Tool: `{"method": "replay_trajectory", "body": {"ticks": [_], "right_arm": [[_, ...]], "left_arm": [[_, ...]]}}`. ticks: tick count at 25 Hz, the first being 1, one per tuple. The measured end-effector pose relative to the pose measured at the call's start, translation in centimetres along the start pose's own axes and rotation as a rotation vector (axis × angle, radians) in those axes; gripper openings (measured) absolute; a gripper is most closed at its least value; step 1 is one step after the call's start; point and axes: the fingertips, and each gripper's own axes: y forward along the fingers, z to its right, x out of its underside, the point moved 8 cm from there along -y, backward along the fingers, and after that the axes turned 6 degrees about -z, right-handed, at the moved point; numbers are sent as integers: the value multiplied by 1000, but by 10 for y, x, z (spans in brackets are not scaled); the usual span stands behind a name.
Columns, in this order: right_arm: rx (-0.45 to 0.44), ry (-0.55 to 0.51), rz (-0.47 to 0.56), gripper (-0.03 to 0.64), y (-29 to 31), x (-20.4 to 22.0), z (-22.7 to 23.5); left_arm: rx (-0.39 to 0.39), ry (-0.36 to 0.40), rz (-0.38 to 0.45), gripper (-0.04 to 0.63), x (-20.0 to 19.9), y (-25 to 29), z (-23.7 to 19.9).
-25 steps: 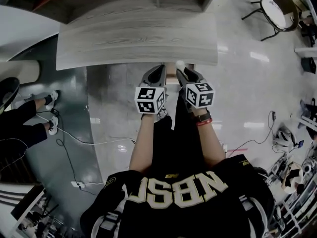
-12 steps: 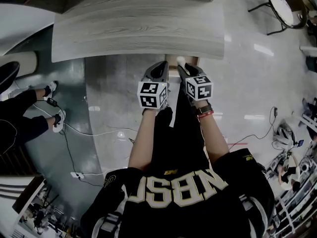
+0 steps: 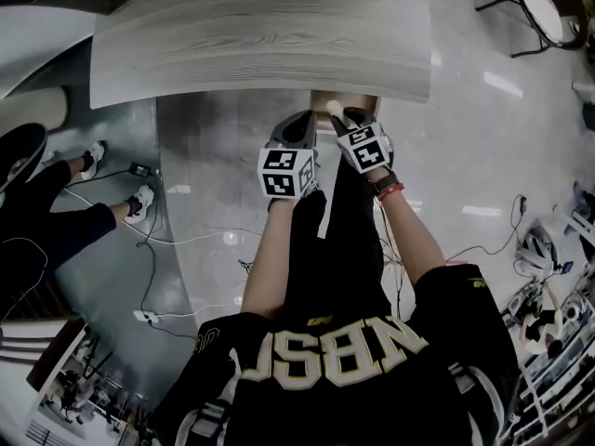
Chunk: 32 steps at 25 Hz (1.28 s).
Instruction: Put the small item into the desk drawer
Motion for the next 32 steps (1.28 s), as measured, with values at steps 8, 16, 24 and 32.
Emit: {"method": "replay_trajectory", "body": {"ticks": [8,16,24,32], "right_arm": [[33,-221,-117,126,46,7,9],[48,-275,-223,126,83,20,27],[43,-227,-257,130,99,24,34],[51,-170,-256,140,87,22,27]], "left_arm": [[-24,-19,-18,14,14,6,-13],[-38,-38,-35,14,28,10,-21],[-61,-56,-41,14,39,7,-32],[-61,-57,-29,14,31,-3,-38]]}}
